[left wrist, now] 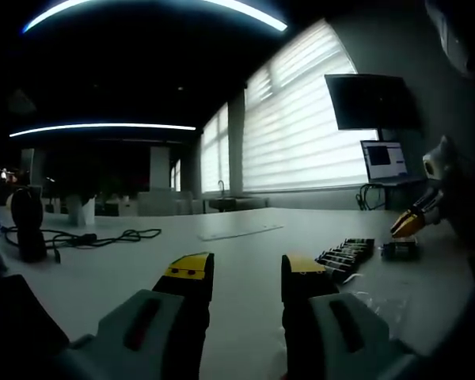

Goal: Grip medicine bottles put into box

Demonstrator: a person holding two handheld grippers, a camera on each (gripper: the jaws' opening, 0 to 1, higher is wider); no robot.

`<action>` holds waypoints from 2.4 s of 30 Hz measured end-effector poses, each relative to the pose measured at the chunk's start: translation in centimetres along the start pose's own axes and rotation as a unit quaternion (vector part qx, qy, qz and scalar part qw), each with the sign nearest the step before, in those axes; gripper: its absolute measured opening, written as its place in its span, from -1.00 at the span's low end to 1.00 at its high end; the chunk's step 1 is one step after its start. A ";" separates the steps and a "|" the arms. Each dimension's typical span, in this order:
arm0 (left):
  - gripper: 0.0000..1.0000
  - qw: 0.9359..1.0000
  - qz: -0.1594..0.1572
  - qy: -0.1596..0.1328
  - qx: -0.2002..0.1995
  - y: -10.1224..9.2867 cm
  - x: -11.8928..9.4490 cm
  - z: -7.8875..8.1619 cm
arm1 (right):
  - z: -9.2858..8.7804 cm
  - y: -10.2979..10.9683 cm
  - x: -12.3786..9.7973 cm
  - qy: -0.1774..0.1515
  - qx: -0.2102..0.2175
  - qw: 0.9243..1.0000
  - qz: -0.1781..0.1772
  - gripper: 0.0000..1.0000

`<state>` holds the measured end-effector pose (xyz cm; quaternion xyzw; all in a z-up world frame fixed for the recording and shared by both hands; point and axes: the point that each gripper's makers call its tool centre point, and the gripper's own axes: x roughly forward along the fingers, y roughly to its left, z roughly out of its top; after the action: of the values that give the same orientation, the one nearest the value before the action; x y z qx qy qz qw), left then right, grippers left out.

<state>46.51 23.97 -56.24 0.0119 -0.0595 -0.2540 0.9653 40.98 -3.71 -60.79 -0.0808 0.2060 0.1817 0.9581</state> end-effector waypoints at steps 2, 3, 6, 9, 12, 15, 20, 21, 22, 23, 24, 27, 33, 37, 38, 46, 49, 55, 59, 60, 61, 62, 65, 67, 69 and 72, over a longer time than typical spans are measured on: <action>-0.46 1.000 0.001 0.000 0.000 0.0 0.0 0.0 | 0.5 0.5 0.2 0.000 -0.005 1.000 0.022 -0.62; -0.46 1.000 0.001 -0.001 -0.001 0.0 0.0 0.0 | 0.7 0.6 0.4 0.001 -0.017 0.999 0.031 -0.61; -0.46 1.000 0.001 -0.002 -0.002 0.1 -0.1 0.1 | 1.3 1.0 1.1 0.011 -0.069 0.996 0.057 -0.59; -0.46 1.000 0.001 -0.002 -0.003 0.1 -0.1 0.1 | 2.4 1.9 1.7 0.012 -0.057 0.994 0.097 -0.54; -0.46 1.000 0.003 -0.002 -0.003 0.1 -0.1 0.1 | 3.8 2.2 2.4 0.010 -0.035 0.991 0.132 -0.51; -0.46 1.000 0.004 -0.003 -0.003 0.2 -0.1 0.1 | 4.8 2.6 3.0 0.007 -0.059 0.986 0.157 -0.42; -0.46 1.000 0.008 -0.003 -0.006 0.4 -0.1 0.1 | 5.7 3.7 4.0 0.015 -0.105 0.974 0.201 -0.37; -0.46 1.000 0.009 -0.003 -0.007 0.5 -0.1 0.1 | 5.7 3.8 4.3 0.018 -0.120 0.971 0.208 -0.36; -0.46 1.000 0.009 -0.004 -0.007 0.5 -0.1 0.1 | 5.7 4.0 4.6 0.020 -0.136 0.966 0.218 -0.35; -0.46 1.000 0.010 -0.004 -0.007 0.5 -0.2 0.1 | 5.6 4.1 4.9 0.026 -0.145 0.964 0.222 -0.35; -0.46 1.000 0.010 -0.004 -0.007 0.6 -0.2 0.1 | 5.6 4.4 5.1 0.032 -0.151 0.961 0.229 -0.35; -0.46 1.000 0.010 -0.003 -0.006 0.6 -0.1 0.1 | 6.3 5.1 5.7 0.038 -0.174 0.953 0.247 -0.34; -0.46 1.000 0.011 -0.005 -0.008 0.6 -0.1 0.1 | 6.9 6.1 6.6 0.046 -0.193 0.941 0.273 -0.31; -0.46 1.000 0.010 -0.004 -0.008 0.6 -0.1 0.1 | 7.3 7.0 7.2 0.049 -0.206 0.930 0.301 -0.27; -0.46 1.000 0.010 -0.004 -0.008 0.6 -0.1 0.1 | 7.3 7.3 7.3 0.052 -0.209 0.925 0.312 -0.26; -0.46 1.000 0.018 -0.006 -0.013 1.0 -0.2 0.2 | 7.2 8.1 8.6 0.069 -0.238 0.906 0.344 -0.24; -0.46 1.000 0.017 -0.005 -0.012 1.1 -0.2 0.1 | 7.0 8.5 9.1 0.076 -0.250 0.899 0.353 -0.21; -0.46 1.000 0.016 -0.006 -0.013 1.1 -0.2 0.0 | 6.3 9.1 9.6 0.093 -0.278 0.881 0.370 -0.14; -0.46 1.000 0.017 -0.008 -0.016 1.2 -0.2 0.1 | 5.8 9.7 10.1 0.105 -0.290 0.871 0.383 -0.07; -0.46 1.000 0.017 -0.008 -0.017 1.3 -0.2 0.1 | 5.8 9.9 10.3 0.107 -0.293 0.869 0.384 -0.06; -0.46 1.000 0.017 -0.009 -0.017 1.3 -0.2 0.1 | 5.7 10.1 10.4 0.110 -0.295 0.867 0.387 -0.05; -0.46 1.000 0.016 -0.009 -0.017 1.3 -0.2 0.1 | 5.5 10.2 10.6 0.113 -0.297 0.865 0.390 -0.05; -0.46 1.000 0.016 -0.010 -0.019 1.4 -0.2 0.1 | 5.0 10.6 11.3 0.125 -0.307 0.859 0.391 -0.04; -0.46 1.000 0.015 -0.011 -0.021 1.4 -0.2 0.1 | 4.7 10.9 11.6 0.130 -0.307 0.856 0.394 -0.04; -0.46 1.000 0.015 -0.012 -0.023 1.5 -0.2 0.1 | 4.2 11.0 11.8 0.138 -0.314 0.852 0.396 -0.03; -0.46 0.999 0.014 -0.015 -0.026 1.5 -0.2 0.1 | 3.6 11.2 12.0 0.147 -0.325 0.845 0.398 -0.03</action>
<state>47.05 25.38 -56.04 -0.0175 -0.0674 -0.2420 0.9678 48.22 11.23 -63.58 -0.3245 0.2878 0.5902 0.6808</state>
